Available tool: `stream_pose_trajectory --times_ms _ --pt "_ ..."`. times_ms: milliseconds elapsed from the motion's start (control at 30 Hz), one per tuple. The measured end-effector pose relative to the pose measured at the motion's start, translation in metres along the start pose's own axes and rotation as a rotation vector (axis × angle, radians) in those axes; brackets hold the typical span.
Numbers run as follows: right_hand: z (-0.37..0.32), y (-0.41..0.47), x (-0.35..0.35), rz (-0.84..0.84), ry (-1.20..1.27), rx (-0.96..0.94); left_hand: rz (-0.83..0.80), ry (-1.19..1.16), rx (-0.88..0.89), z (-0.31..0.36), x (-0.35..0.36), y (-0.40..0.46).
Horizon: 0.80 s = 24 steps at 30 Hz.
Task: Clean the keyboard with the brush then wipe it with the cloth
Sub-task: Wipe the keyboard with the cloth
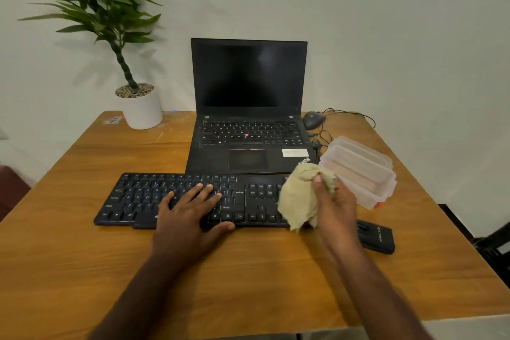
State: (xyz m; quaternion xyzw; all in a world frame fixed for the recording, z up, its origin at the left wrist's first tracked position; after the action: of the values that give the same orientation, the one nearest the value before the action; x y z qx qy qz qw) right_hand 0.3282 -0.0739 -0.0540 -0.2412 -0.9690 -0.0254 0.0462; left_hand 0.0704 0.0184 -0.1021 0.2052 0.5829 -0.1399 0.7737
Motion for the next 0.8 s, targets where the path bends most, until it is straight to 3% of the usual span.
stream_pose_trajectory --times_ms 67,133,233,333,533,700,800 --pt "-0.025 0.002 -0.016 0.094 -0.325 -0.308 0.0 -0.003 -0.003 -0.001 0.0 0.001" --pt "-0.025 0.0 -0.011 0.036 -0.484 -0.414 -0.001 -0.005 -0.004 0.0 0.0 0.001" --pt "0.021 -0.009 0.025 -0.234 -0.686 -0.171 0.003 -0.011 -0.002 -0.001 0.0 0.0" --pt "0.039 -0.023 0.05 -0.276 -0.891 -0.15 -0.002 -0.009 0.0 -0.001 0.002 0.001" --pt "0.05 -0.032 0.092 -0.353 -0.621 -0.068 -0.007 0.017 -0.002 -0.002 0.002 0.001" --pt "0.04 -0.016 0.069 -0.119 0.179 0.18 0.007 -0.008 -0.004 -0.003 0.0 0.001" --pt "0.029 -0.01 0.037 -0.055 0.312 0.17 0.014 -0.013 0.003 -0.003 -0.001 -0.001"
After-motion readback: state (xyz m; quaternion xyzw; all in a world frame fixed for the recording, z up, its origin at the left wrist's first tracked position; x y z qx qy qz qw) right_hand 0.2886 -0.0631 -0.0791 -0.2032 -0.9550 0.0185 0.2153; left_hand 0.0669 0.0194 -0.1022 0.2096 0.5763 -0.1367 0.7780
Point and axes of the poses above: each hand's wrist, its own y-axis towards the middle knuckle, its own x-axis out of the palm, z = x × y, the point moved 8 cm from there along y, towards the middle knuckle, and after that the axes turned 9 degrees about -z, right-handed, at the moved point
